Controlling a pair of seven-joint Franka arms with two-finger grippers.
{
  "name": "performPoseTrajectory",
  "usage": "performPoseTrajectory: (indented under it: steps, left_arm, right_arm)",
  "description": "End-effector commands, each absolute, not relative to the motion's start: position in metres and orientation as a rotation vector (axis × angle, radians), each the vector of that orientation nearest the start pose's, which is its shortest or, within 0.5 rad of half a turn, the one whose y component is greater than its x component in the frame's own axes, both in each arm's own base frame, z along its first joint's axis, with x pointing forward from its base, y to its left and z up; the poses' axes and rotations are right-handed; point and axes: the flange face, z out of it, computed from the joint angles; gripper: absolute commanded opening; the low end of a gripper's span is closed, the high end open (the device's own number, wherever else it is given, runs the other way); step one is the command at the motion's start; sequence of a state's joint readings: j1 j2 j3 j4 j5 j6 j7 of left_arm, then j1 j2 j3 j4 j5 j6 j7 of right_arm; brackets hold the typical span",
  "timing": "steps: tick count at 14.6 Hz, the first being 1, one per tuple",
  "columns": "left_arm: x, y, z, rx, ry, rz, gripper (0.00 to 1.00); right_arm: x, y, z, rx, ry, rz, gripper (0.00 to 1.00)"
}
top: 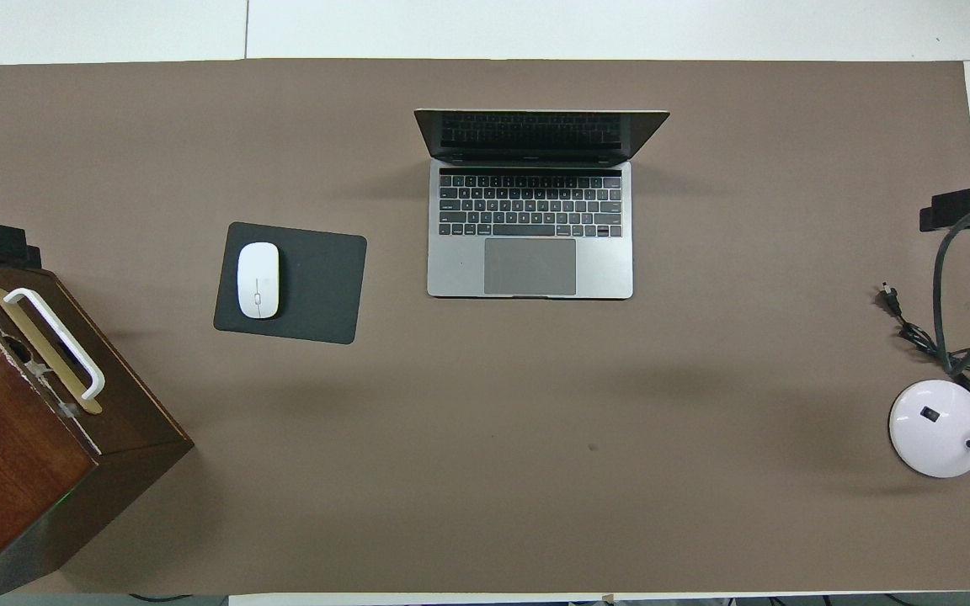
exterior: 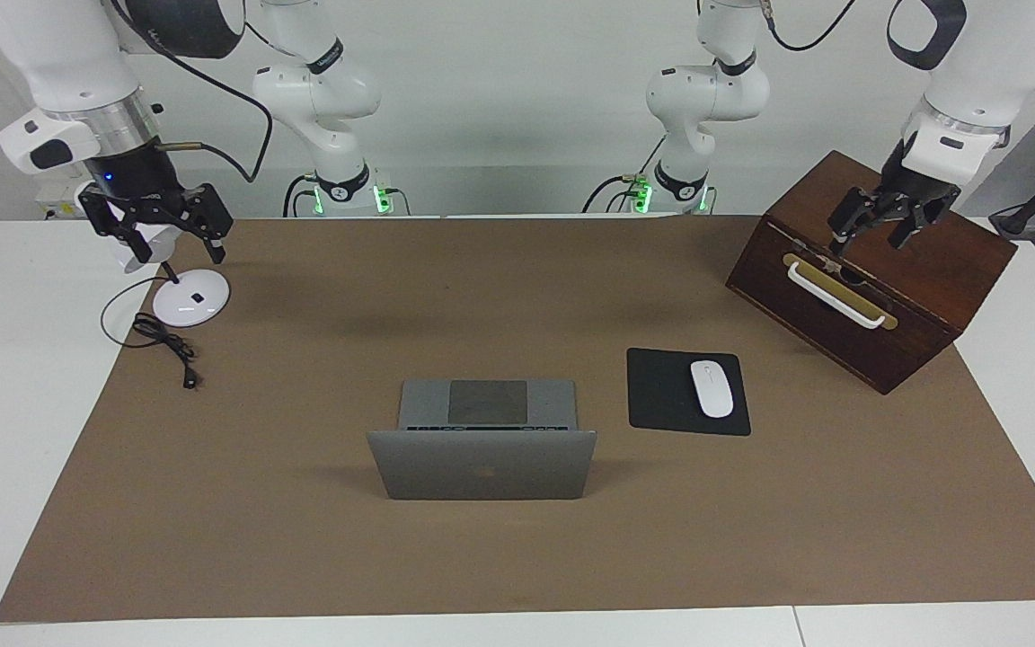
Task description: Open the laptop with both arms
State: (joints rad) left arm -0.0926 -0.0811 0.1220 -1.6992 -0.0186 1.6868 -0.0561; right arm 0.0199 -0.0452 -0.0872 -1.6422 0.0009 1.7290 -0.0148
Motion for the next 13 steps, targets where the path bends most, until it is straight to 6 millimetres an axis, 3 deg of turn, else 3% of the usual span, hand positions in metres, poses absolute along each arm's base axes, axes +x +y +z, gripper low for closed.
performPoseTrajectory:
  steps: [1, 13]
  left_arm:
    - [0.5292, 0.0181, 0.6259, -3.154, -0.133, -0.11, 1.0]
    - [0.5223, 0.0188, 0.6274, -3.148, -0.129, -0.042, 1.0]
  right_arm:
    - [0.5585, -0.0384, 0.628, -3.126, 0.081, -0.219, 1.0]
    - [0.5588, -0.0373, 0.6297, -3.122, 0.082, -0.233, 1.0]
